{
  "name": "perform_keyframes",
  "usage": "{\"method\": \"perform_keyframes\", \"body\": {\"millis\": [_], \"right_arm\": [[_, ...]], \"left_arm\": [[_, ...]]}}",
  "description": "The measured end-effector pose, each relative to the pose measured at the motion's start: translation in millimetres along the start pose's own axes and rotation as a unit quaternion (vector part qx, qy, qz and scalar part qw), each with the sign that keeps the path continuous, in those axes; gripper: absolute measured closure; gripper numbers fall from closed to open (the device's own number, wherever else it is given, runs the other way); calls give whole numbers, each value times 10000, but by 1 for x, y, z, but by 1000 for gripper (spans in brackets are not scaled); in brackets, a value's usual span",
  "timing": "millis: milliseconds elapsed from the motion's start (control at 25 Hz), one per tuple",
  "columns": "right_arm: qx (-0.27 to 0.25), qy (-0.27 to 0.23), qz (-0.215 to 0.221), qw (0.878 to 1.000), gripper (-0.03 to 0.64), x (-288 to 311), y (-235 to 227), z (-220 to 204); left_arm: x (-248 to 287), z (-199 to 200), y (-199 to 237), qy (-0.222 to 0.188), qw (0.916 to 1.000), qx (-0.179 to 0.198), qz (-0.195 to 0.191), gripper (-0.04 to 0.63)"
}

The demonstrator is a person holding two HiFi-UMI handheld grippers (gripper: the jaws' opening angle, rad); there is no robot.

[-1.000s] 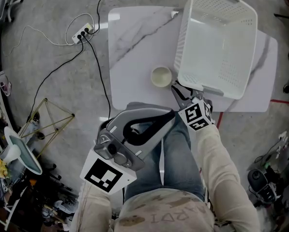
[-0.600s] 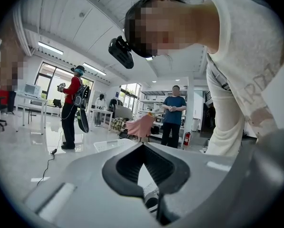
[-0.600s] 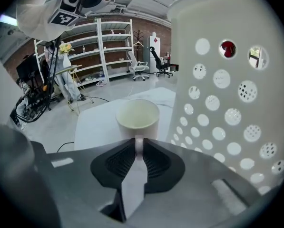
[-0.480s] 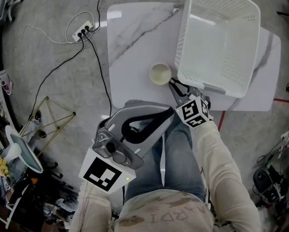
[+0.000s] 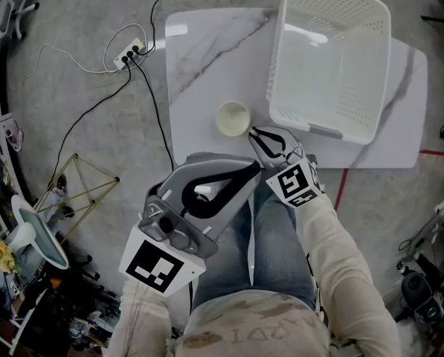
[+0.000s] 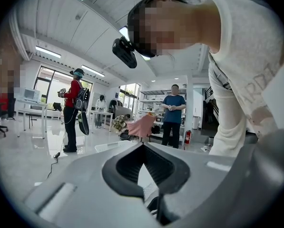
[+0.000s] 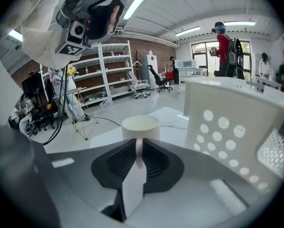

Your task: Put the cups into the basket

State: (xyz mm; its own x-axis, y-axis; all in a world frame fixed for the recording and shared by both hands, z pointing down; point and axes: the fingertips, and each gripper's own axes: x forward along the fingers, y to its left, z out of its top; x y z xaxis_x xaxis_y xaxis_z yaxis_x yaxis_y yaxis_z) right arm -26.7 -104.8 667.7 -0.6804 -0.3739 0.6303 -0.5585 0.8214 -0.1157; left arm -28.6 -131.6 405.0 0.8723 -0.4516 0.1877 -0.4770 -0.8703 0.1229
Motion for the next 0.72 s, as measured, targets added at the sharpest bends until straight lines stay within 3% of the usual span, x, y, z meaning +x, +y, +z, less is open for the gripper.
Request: {"method": "perform_keyframes", "body": {"millis": [400,720], "right_arm": [[24,-1087,19,9941,555,-76,25,113],[-112,-1946,-603,9790,555,-163,-10,199]], "left_arm": [[-9,48,-19,-78,9999,111,-23,595],[1,118,-32,-381,9987,340,-27,595]]}}
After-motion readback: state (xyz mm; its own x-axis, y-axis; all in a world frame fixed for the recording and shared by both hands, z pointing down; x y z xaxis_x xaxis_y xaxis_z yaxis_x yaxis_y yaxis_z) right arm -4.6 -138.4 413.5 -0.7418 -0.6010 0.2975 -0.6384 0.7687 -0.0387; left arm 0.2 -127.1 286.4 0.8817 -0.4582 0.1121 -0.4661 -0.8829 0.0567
